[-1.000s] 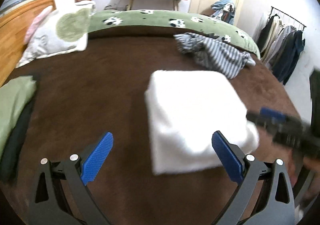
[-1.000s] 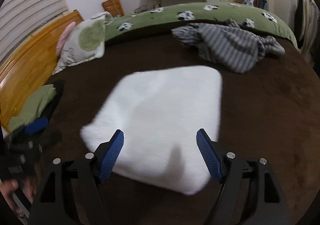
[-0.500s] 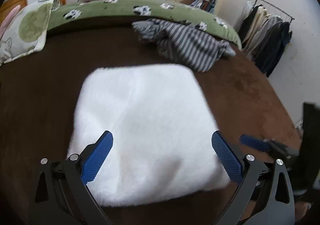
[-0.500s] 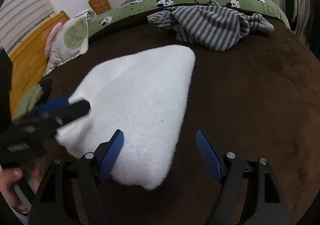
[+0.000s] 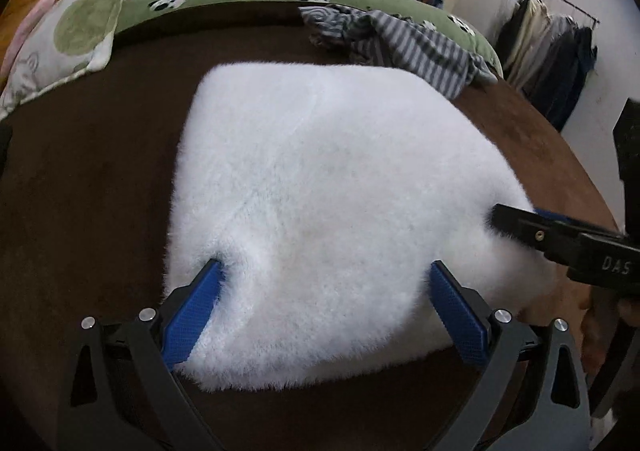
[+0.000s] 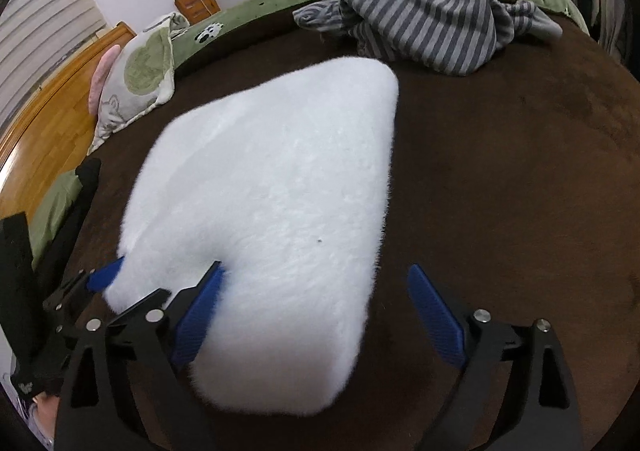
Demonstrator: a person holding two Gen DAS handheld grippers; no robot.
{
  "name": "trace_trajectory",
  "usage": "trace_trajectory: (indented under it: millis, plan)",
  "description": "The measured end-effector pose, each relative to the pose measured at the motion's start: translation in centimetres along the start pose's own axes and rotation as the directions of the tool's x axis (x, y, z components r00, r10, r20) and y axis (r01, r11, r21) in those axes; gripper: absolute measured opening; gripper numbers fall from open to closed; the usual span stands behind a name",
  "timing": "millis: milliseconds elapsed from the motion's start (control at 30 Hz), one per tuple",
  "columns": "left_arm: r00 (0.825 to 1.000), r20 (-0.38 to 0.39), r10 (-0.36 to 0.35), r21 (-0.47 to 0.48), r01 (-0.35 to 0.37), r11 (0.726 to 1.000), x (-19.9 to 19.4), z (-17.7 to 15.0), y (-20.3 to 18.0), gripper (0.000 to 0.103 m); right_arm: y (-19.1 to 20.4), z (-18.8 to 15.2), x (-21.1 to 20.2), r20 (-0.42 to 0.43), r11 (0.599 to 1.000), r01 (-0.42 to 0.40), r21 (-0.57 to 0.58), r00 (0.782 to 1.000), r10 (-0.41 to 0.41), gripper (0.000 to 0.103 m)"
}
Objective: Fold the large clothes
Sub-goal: 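Press and square the folded bundle with both grippers open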
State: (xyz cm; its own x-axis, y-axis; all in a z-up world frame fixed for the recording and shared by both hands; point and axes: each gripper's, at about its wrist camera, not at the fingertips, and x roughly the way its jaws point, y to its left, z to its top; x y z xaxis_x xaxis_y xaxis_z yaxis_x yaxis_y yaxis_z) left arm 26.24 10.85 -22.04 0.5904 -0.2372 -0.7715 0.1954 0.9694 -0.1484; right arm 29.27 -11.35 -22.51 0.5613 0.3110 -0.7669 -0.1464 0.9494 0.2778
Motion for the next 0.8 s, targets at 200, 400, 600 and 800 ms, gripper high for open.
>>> trace_trajectory:
  millis: [200,400,600,800]
  plan:
    - [1.000,0.030,0.002,0.001,-0.002,1.000,0.3,-0.4,0.1,0.098,-0.8,-0.4,0.6,0.015,0.998,-0.036,0.055,0.999,0.035,0.094]
    - [0.999,0.034,-0.003,0.002,0.002,1.000,0.3,-0.4,0.0,0.098,-0.8,-0.3,0.6,0.006,0.998,-0.033,0.058,0.999,0.033,0.094]
    - [1.000,0.009,-0.014,0.046,0.013,0.999,-0.8,0.4,-0.3,0.097,-0.6,0.2,-0.7,-0.003,0.997,-0.036,0.064,0.999,0.037,0.094]
    - [0.993,0.107,-0.044,0.053,0.039,0.998,-5.8,1.1,0.9,0.097,-1.9,0.9,-3.5,0.030,0.977,-0.173,0.123,0.985,0.170,0.093]
